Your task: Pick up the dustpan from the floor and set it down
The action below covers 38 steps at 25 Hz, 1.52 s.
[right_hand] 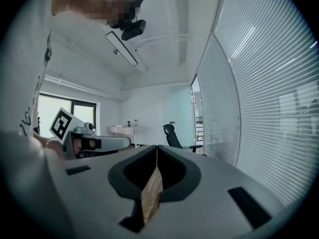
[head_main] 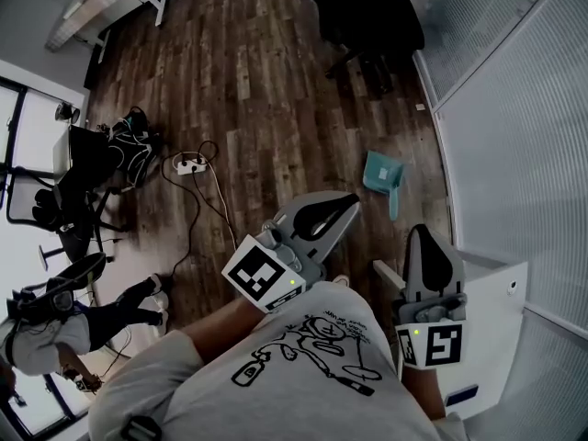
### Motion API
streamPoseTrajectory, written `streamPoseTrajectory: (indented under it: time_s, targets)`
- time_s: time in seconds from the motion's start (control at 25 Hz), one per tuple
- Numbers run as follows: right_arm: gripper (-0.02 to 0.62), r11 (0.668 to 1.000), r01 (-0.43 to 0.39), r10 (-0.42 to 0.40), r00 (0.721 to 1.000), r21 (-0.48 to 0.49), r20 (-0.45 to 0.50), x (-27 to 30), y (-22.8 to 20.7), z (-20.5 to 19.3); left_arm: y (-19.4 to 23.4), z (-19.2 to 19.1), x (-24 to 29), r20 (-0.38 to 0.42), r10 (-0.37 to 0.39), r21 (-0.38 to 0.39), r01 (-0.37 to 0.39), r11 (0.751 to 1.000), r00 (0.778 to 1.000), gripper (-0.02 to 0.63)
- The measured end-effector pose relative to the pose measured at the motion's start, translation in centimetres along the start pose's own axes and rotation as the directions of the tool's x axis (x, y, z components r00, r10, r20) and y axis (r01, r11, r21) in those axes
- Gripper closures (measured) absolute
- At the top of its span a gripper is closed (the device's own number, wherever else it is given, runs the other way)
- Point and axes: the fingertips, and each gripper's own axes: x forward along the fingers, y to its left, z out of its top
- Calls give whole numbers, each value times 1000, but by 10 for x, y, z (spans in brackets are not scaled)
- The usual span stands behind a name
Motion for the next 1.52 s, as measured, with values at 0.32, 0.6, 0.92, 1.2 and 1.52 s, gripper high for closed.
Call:
streamPoseTrajectory:
  time_s: [0.32, 0.6, 0.92, 1.2, 1.52]
  targets:
    - [589, 1000, 17, -17, 1000, -26, 3, 61, 3, 20, 58, 25, 13, 15, -25, -4, 25, 1000, 1000, 604]
    - [589, 999, 25, -25, 1000, -33, 4, 92, 12, 22, 89, 33, 12, 29, -39, 2, 39, 999, 999, 604]
    - [589, 998, 39, -39, 999, -42, 2, 98, 9, 20, 95, 31, 16, 31, -53, -3, 53, 999, 998, 604]
    - [589, 997, 65, -65, 998, -47, 1, 79, -14, 20, 74, 29, 38, 25, -80, 0, 80, 997, 997, 604]
    - [589, 994, 91, -91, 996, -54, 7, 42, -46, 23, 29, 26, 66, 19, -116, 2, 116, 993, 993, 604]
